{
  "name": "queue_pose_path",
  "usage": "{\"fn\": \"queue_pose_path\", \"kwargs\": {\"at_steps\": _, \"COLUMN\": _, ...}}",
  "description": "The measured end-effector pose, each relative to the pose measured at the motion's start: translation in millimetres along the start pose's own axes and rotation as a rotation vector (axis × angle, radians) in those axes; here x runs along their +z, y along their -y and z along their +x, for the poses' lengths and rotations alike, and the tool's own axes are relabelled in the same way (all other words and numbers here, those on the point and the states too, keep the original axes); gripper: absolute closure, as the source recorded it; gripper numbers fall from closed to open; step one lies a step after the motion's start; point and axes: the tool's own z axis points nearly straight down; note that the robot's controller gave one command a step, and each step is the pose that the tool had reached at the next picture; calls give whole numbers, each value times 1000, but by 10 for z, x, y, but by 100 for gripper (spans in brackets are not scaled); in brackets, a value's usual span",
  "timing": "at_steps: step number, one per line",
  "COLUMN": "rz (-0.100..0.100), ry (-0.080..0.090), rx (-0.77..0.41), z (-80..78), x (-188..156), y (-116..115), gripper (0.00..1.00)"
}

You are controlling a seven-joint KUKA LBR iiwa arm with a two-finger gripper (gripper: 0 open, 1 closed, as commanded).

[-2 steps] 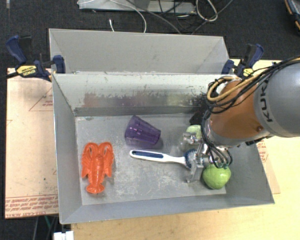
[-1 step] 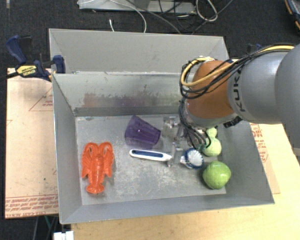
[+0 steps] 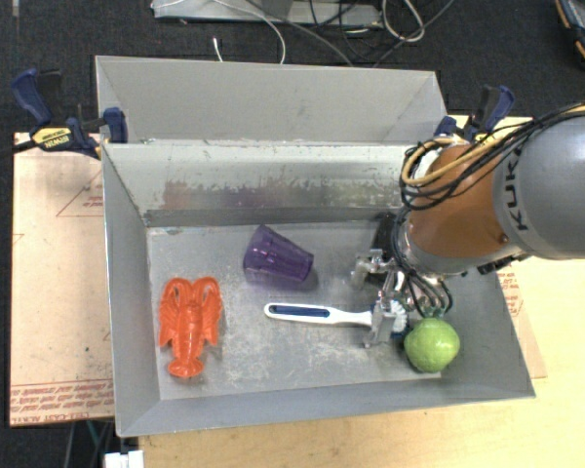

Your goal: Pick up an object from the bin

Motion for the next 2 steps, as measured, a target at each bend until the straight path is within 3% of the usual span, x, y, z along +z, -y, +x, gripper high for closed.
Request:
{"fn": "queue_pose_path", "kwargs": {"at_steps": 1, "rz": -10, "ry": 4, "rx": -32, "z": -1016, "x": 41, "y": -363, "gripper": 100}}
{"fn": "queue_pose_path", "kwargs": {"at_steps": 2, "rz": -11, "ry": 4, "rx": -31, "z": -1015, "x": 38, "y": -362, "gripper": 100}}
